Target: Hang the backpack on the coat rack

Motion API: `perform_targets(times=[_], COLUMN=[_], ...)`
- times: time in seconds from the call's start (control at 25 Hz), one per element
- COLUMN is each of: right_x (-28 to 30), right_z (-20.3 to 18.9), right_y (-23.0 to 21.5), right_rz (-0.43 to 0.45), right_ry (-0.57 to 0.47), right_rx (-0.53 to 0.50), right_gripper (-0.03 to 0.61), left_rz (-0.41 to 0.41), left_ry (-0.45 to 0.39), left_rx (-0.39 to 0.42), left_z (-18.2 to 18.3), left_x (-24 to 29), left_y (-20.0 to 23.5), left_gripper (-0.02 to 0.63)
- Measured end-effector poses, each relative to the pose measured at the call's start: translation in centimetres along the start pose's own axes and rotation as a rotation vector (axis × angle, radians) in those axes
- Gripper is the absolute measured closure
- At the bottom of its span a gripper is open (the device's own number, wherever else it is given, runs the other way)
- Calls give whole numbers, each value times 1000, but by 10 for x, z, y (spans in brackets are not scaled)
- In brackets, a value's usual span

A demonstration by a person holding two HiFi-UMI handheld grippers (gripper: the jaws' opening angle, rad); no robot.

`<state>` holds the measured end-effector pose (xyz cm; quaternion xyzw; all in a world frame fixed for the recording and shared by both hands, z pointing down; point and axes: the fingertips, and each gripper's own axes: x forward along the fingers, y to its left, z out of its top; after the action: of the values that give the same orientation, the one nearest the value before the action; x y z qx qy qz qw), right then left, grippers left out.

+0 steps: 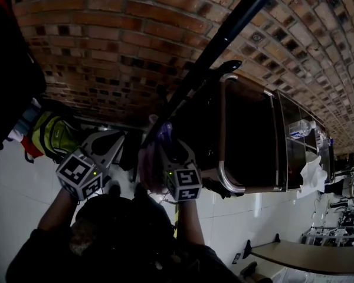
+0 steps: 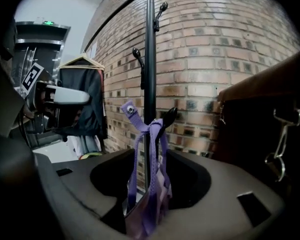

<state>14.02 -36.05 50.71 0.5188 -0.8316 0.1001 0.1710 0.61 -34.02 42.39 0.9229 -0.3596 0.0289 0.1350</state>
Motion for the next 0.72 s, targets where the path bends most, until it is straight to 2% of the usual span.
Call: perform_targets(times=[0.28,0.44,0.56,0.64,0.72], right_x=[-35,-47,-55,-56,-56], right_z=[52,78,88,89,88], right_y=[-2,8,16,17,19], right_rz=[-65,-80,-50,-24,-20], right_ry=[-164,-270,-359,-394,-403], right_rx=[36,68,191,250,215], right_gripper=[386,451,578,578,578], left_rz=[-40,-68,-83,-101,-122], left_ry=[-19,-33,-40,-34,-17], left_rx=[14,16,14,10,5], left_z=[7,13,12,8,2], left_x=[-4,-10,-15,-17,-18], left_y=[-10,-13,-11,-9,-9], left_gripper=[572,572,572,572,572])
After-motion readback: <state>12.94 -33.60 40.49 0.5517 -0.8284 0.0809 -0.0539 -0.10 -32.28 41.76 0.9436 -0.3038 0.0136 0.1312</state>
